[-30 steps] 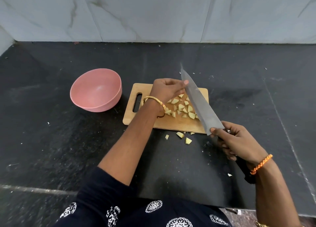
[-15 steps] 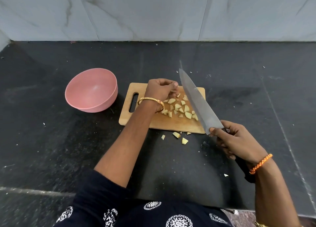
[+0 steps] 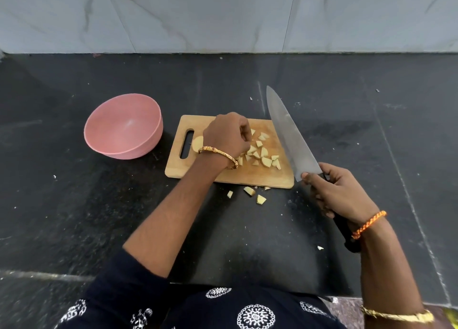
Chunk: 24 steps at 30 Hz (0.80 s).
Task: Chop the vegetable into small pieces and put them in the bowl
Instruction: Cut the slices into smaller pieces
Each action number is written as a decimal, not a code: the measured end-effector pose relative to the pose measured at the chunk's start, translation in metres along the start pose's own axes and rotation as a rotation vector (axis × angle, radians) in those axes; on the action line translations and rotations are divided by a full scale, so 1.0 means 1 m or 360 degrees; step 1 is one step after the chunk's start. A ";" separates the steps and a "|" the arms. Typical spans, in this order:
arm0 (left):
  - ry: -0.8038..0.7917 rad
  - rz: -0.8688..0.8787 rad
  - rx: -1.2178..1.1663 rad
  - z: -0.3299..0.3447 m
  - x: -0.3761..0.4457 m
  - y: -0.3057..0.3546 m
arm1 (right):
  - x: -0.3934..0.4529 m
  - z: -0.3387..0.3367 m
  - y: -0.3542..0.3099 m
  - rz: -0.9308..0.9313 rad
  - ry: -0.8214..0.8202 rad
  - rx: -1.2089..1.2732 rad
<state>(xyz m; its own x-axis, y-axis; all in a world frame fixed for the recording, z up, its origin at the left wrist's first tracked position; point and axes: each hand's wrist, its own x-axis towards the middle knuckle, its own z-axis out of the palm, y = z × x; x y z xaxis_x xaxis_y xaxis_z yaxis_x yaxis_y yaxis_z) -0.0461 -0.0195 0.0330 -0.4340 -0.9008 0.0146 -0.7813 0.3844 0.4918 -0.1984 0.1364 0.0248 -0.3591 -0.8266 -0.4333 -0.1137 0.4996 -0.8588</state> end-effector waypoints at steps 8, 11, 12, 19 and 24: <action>-0.0006 0.0099 -0.0165 -0.008 -0.021 0.001 | 0.013 0.009 -0.009 -0.0112 0.0031 0.0030; -0.0085 0.0115 -0.0088 -0.012 -0.041 0.003 | 0.019 0.014 -0.013 -0.0132 0.0064 -0.0020; -0.0148 0.0090 -0.0033 -0.010 -0.049 0.003 | 0.021 0.015 -0.014 -0.0134 0.0077 -0.0036; -0.0232 -0.0169 0.0178 0.025 -0.101 0.001 | 0.014 0.024 -0.013 -0.0121 0.0089 -0.0104; -0.0093 -0.0131 0.0059 0.040 -0.116 0.002 | 0.003 0.028 -0.007 -0.0077 0.0077 -0.0079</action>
<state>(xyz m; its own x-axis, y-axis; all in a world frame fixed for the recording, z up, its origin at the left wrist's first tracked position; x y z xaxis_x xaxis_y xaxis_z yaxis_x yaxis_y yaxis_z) -0.0154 0.0939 -0.0025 -0.3924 -0.9167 -0.0758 -0.8309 0.3179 0.4567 -0.1732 0.1238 0.0218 -0.3965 -0.8372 -0.3766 -0.1776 0.4725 -0.8633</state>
